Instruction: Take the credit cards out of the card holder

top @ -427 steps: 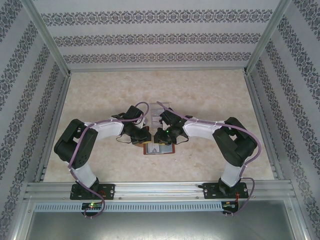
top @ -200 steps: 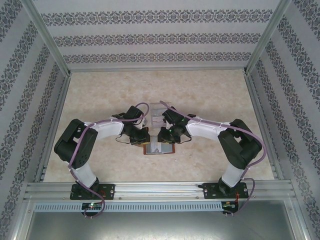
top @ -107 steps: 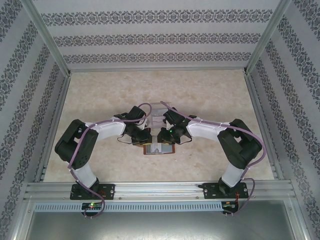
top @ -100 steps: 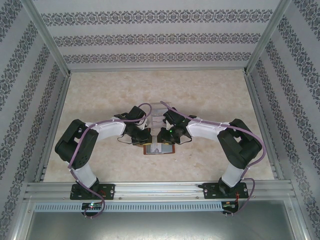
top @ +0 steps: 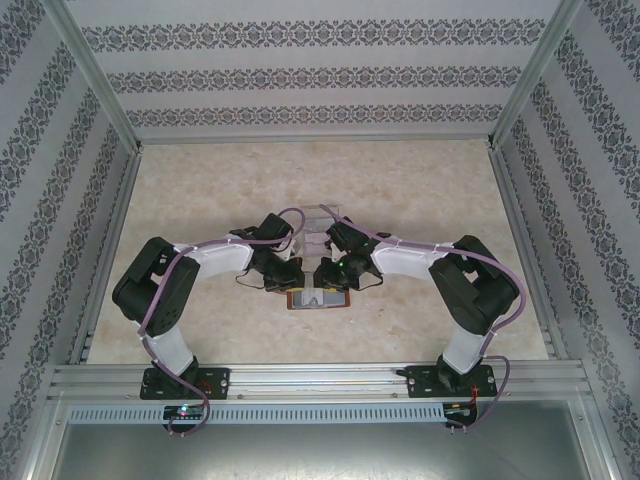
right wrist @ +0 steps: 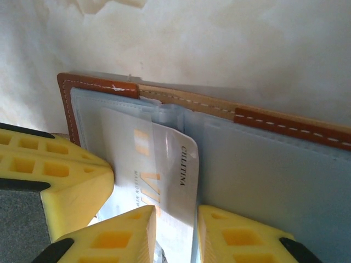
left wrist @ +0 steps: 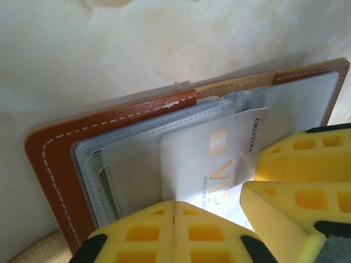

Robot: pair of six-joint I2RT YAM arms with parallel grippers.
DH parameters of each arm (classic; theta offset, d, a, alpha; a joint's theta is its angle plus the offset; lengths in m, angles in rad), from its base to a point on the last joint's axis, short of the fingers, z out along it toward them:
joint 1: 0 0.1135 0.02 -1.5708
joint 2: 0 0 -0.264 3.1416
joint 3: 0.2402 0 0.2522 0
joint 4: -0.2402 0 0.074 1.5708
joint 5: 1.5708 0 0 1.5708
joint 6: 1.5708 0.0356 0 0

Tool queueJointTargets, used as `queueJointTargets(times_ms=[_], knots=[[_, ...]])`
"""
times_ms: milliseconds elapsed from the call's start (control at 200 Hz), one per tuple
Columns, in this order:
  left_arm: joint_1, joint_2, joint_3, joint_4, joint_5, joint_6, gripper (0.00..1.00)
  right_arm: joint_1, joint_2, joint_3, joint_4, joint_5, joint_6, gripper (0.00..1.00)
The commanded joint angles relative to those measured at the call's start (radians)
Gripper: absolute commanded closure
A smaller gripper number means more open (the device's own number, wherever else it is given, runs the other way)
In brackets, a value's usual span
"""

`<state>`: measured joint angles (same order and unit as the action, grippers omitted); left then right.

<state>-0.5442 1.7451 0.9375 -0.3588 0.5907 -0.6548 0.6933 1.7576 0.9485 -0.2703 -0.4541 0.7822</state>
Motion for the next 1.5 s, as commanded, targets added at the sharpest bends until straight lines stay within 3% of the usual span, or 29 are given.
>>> queueJointTargets(times_ms=[0,590,879,1494], knots=[[-0.017,0.038,-0.008,-0.028,-0.046,0.024,1.00,-0.015,0.014,-0.025,0.063,-0.049,0.018,0.74],[-0.022,0.057,0.009,-0.029,-0.042,0.021,1.00,-0.049,-0.018,-0.117,0.251,-0.136,0.085,0.86],[-0.023,0.051,0.016,-0.047,-0.052,0.030,1.00,-0.052,-0.042,-0.095,0.116,-0.051,0.018,0.92],[-0.023,0.037,0.025,-0.072,-0.079,0.046,1.00,-0.052,-0.118,0.007,-0.221,0.158,-0.111,0.92]])
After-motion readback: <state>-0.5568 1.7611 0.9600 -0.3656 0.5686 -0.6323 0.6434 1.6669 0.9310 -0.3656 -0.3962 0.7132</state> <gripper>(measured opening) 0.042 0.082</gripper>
